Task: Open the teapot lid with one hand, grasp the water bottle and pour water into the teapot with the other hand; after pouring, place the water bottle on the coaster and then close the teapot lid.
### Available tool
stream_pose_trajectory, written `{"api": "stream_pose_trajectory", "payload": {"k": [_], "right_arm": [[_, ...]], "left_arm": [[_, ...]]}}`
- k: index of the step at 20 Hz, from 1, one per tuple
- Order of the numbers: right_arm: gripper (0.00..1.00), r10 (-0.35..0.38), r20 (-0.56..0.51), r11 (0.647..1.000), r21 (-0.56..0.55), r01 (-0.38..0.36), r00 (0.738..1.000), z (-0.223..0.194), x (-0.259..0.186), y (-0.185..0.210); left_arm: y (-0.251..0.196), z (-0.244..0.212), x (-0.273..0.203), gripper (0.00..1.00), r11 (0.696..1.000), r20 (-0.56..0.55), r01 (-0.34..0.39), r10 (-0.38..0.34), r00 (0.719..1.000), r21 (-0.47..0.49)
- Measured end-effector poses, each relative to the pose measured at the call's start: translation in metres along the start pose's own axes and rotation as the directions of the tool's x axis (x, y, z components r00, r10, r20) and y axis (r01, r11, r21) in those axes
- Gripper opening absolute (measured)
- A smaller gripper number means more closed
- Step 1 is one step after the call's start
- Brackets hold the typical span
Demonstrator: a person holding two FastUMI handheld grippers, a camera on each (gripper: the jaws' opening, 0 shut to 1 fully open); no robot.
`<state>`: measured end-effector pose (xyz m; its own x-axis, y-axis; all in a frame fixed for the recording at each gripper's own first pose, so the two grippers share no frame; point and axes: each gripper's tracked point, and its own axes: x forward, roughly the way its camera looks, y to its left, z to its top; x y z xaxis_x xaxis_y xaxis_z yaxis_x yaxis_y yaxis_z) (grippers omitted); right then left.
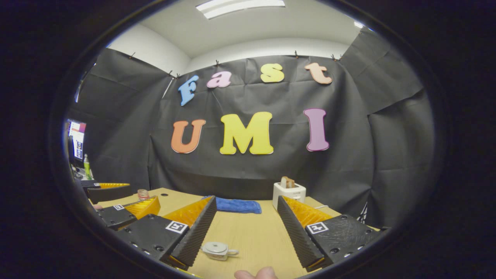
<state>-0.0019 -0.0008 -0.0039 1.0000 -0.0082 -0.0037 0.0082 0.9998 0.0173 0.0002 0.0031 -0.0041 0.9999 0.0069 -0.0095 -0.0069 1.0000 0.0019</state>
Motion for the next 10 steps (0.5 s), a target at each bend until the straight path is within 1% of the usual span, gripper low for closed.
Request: {"api": "stream_pose_trajectory", "payload": {"k": [1,2,3,4,6,7,8,9,10], "right_arm": [[0.95,-0.002,-0.007,1.000,0.005,0.002,1.000,-0.003,0.001,-0.001],[0.97,-0.003,-0.014,1.000,0.004,0.003,1.000,-0.004,0.000,-0.002],[0.97,-0.005,-0.020,1.000,-0.002,0.005,1.000,-0.007,0.001,-0.003],[0.95,-0.010,-0.022,1.000,-0.007,0.010,1.000,-0.008,-0.001,-0.005],[0.95,-0.010,-0.031,1.000,-0.005,0.010,0.999,-0.012,-0.002,-0.009],[0.97,-0.008,-0.038,1.000,-0.002,0.008,0.999,-0.016,-0.002,-0.010],[0.95,-0.005,-0.048,1.000,0.003,0.005,0.999,-0.021,-0.001,-0.011],[0.97,0.002,-0.061,1.000,0.010,-0.001,0.998,-0.025,0.000,-0.011],[0.95,0.011,-0.075,1.000,0.018,-0.010,0.997,-0.030,0.001,-0.009]], "left_arm": [[-0.001,0.001,0.000,0.98,1.000,0.001,0.003,-0.003,1.000,0.001],[-0.004,0.001,0.000,0.98,1.000,0.000,0.010,-0.010,1.000,0.003],[-0.005,0.000,0.000,0.98,1.000,0.000,0.012,-0.012,1.000,0.003],[-0.006,-0.001,0.000,0.98,1.000,-0.001,0.013,-0.013,1.000,0.002],[-0.005,-0.003,0.000,0.98,1.000,-0.007,0.008,-0.008,1.000,-0.003],[-0.005,-0.004,0.000,0.98,1.000,-0.011,0.004,-0.004,1.000,-0.004],[-0.006,-0.005,0.001,0.98,1.000,-0.012,0.001,-0.002,1.000,-0.001],[-0.004,-0.003,-0.002,0.98,1.000,-0.012,-0.007,0.007,1.000,0.001],[0.000,-0.003,-0.004,0.98,1.000,-0.013,-0.017,0.017,1.000,0.000]]}}
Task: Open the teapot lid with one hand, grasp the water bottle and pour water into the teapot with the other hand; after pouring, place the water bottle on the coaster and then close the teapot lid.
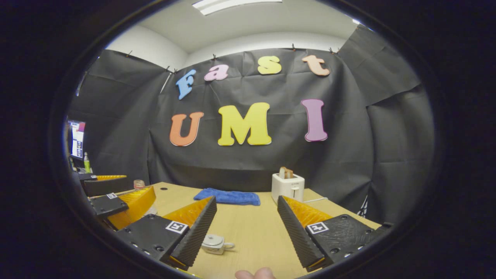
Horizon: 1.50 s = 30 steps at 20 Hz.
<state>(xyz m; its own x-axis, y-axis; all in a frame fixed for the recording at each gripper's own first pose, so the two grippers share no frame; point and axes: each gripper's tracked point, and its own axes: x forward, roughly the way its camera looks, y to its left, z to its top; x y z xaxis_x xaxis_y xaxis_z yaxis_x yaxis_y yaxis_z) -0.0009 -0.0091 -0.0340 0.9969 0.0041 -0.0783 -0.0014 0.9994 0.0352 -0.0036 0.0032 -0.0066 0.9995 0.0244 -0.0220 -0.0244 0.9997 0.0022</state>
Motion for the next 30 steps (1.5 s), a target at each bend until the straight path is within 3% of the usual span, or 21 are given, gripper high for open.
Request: {"api": "stream_pose_trajectory", "payload": {"k": [11,18,26,29,30], "right_arm": [[0.95,0.079,-0.129,0.997,0.028,-0.076,0.988,-0.068,0.026,0.042],[0.95,0.088,-0.197,0.995,-0.036,-0.097,0.976,-0.115,0.052,0.059],[0.96,0.077,-0.237,0.995,-0.050,-0.091,0.968,-0.142,0.077,0.067],[0.90,0.073,-0.242,0.994,-0.057,-0.090,0.967,-0.145,0.082,0.070],[0.78,0.074,-0.242,0.994,-0.059,-0.091,0.968,-0.145,0.083,0.071]], "left_arm": [[0.044,-0.033,-0.028,0.98,0.997,-0.078,-0.074,0.075,0.994,0.016],[0.067,-0.033,-0.029,0.98,0.995,-0.082,-0.101,0.102,0.991,0.019],[0.078,-0.033,-0.029,0.98,0.991,-0.087,-0.130,0.130,0.988,0.007],[0.085,-0.033,-0.028,0.98,0.990,-0.091,-0.142,0.142,0.986,0.006],[0.087,-0.033,-0.029,0.98,0.989,-0.092,-0.147,0.146,0.985,0.005]]}}
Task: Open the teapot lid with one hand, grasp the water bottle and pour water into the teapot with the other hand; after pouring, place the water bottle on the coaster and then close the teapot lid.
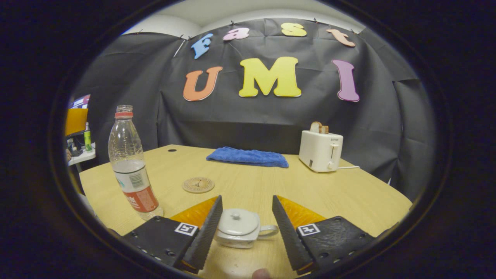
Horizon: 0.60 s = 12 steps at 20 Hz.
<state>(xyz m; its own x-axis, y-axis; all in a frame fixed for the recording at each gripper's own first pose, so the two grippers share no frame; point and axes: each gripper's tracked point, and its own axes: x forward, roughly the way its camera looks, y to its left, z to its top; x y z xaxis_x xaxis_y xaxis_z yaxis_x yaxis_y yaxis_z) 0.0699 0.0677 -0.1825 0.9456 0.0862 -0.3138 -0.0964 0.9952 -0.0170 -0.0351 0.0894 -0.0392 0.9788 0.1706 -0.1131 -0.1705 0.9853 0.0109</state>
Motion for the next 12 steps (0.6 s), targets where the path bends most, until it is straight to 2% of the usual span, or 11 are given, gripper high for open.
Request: {"api": "stream_pose_trajectory", "payload": {"k": [1,4,5,6,7,8,9,10,12], "right_arm": [[0.75,-0.001,0.006,1.000,-0.009,0.001,1.000,0.001,0.000,0.002],[0.53,-0.007,0.011,0.999,-0.039,0.008,1.000,0.002,0.003,0.003],[0.49,-0.015,0.007,0.999,-0.038,0.016,1.000,0.000,0.005,0.002],[0.30,-0.007,-0.002,0.999,-0.037,0.007,1.000,-0.001,0.005,0.004],[0.33,0.003,-0.007,0.999,-0.039,-0.004,1.000,-0.003,0.007,0.009],[0.18,0.007,-0.005,0.999,-0.047,-0.008,1.000,-0.002,0.007,0.013],[0.15,0.006,-0.009,0.998,-0.061,-0.007,1.000,-0.002,0.005,0.014],[0.06,0.005,-0.010,0.997,-0.081,-0.006,1.000,-0.003,0.009,0.013],[0.06,0.014,-0.005,0.995,-0.103,-0.014,1.000,-0.002,0.005,0.014]], "left_arm": [[0.001,-0.001,0.000,0.98,1.000,-0.004,-0.002,0.002,1.000,0.000],[0.003,-0.001,0.001,0.98,1.000,-0.009,-0.011,0.011,1.000,-0.004],[0.004,0.000,0.001,0.98,1.000,-0.007,-0.014,0.014,1.000,-0.005],[0.004,0.000,0.001,0.98,1.000,-0.006,-0.015,0.015,1.000,-0.008],[0.004,0.000,0.001,0.98,1.000,-0.005,-0.014,0.014,1.000,-0.010],[0.005,0.001,0.001,0.98,1.000,-0.003,-0.014,0.014,1.000,-0.010],[0.005,0.000,0.001,0.98,1.000,-0.003,-0.014,0.014,1.000,-0.009],[0.005,0.000,0.002,0.98,1.000,-0.005,-0.011,0.011,1.000,-0.007],[0.005,-0.003,0.001,0.98,1.000,-0.015,-0.007,0.007,1.000,-0.006]]}}
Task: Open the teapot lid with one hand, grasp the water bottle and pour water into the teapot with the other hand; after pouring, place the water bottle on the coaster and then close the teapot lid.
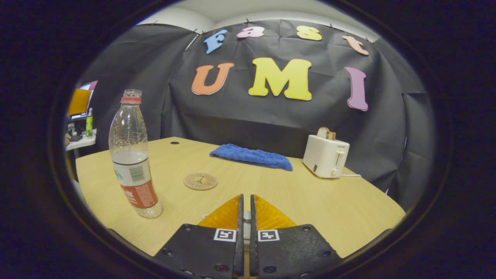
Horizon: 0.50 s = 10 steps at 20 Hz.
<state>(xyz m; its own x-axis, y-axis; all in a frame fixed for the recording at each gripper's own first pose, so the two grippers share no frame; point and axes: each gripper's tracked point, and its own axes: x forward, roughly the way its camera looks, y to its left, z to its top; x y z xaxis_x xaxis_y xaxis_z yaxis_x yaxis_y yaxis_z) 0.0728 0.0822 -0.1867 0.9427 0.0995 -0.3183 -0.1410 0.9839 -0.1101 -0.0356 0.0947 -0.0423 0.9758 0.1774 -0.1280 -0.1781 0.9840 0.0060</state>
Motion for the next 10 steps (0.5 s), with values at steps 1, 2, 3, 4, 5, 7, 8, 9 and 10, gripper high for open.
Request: {"api": "stream_pose_trajectory", "payload": {"k": [1,2,3,4,5,7,8,9,10], "right_arm": [[0.00,0.003,-0.002,1.000,0.002,-0.003,1.000,-0.002,0.001,-0.001],[0.00,0.006,-0.006,1.000,0.000,-0.006,1.000,-0.002,0.001,-0.002],[0.00,0.010,-0.006,1.000,0.006,-0.010,1.000,-0.001,0.002,-0.003],[0.00,0.019,-0.006,1.000,0.020,-0.019,1.000,0.000,0.001,-0.003],[0.00,0.038,0.003,0.998,0.044,-0.038,0.999,0.003,0.000,0.000],[0.00,0.058,0.011,0.996,0.062,-0.059,0.998,0.008,-0.002,-0.002],[0.00,0.060,0.019,0.996,0.066,-0.061,0.998,0.014,-0.002,-0.004],[0.00,0.061,0.029,0.995,0.077,-0.063,0.998,0.019,-0.003,-0.007],[0.00,0.063,0.035,0.994,0.086,-0.066,0.997,0.024,-0.004,-0.010]], "left_arm": [[0.000,0.000,0.000,0.98,1.000,-0.003,0.001,-0.001,1.000,-0.002],[0.000,-0.001,-0.001,0.98,1.000,-0.004,0.003,-0.003,1.000,-0.006],[-0.001,-0.001,0.000,0.98,1.000,-0.005,0.006,-0.006,1.000,-0.010],[-0.001,-0.001,0.001,0.98,1.000,-0.004,0.014,-0.014,1.000,-0.010],[-0.004,-0.002,0.001,0.98,0.999,-0.003,0.035,-0.035,0.999,-0.013],[-0.011,-0.010,0.004,0.98,0.996,-0.025,0.082,-0.083,0.996,-0.036],[-0.012,-0.014,0.006,0.98,0.995,-0.038,0.090,-0.092,0.995,-0.053],[-0.013,-0.018,0.007,0.98,0.993,-0.054,0.099,-0.102,0.993,-0.064],[-0.015,-0.023,0.007,0.98,0.992,-0.069,0.107,-0.112,0.991,-0.070]]}}
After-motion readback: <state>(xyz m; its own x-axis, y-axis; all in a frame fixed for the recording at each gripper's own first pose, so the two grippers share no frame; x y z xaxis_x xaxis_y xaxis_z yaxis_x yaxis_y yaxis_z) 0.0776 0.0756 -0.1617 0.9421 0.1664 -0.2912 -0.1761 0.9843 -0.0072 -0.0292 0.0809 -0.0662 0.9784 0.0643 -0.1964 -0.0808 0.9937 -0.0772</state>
